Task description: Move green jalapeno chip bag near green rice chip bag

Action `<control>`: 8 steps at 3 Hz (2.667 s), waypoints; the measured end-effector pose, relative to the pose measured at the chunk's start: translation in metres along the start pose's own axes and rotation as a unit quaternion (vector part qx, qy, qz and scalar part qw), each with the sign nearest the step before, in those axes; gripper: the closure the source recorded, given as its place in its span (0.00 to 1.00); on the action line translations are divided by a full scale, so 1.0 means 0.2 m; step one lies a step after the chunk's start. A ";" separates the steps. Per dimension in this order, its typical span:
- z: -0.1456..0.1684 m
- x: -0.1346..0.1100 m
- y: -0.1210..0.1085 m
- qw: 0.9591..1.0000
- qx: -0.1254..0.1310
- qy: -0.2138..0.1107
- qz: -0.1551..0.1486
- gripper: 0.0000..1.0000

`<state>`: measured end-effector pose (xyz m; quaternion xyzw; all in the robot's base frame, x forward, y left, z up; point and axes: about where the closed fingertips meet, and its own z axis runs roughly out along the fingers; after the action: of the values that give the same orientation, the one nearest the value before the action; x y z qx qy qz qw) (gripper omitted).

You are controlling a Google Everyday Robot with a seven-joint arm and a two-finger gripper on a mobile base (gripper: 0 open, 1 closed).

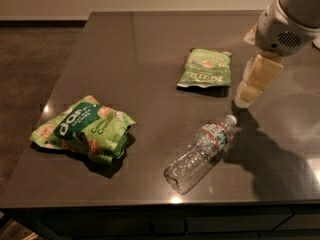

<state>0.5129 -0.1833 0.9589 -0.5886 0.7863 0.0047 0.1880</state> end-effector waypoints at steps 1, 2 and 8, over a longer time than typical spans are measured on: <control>0.14 -0.08 -0.15 0.999 -0.014 -0.017 0.031 0.00; 0.29 -0.15 -0.31 0.998 -0.019 -0.026 0.059 0.00; 0.85 -0.14 -0.86 0.977 -0.032 0.010 0.209 0.00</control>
Offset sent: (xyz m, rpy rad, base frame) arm 0.1307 0.0278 -0.0500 0.1346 0.0694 -0.1467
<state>0.7276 -0.1707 0.8458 -0.4168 0.8933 0.0633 0.1561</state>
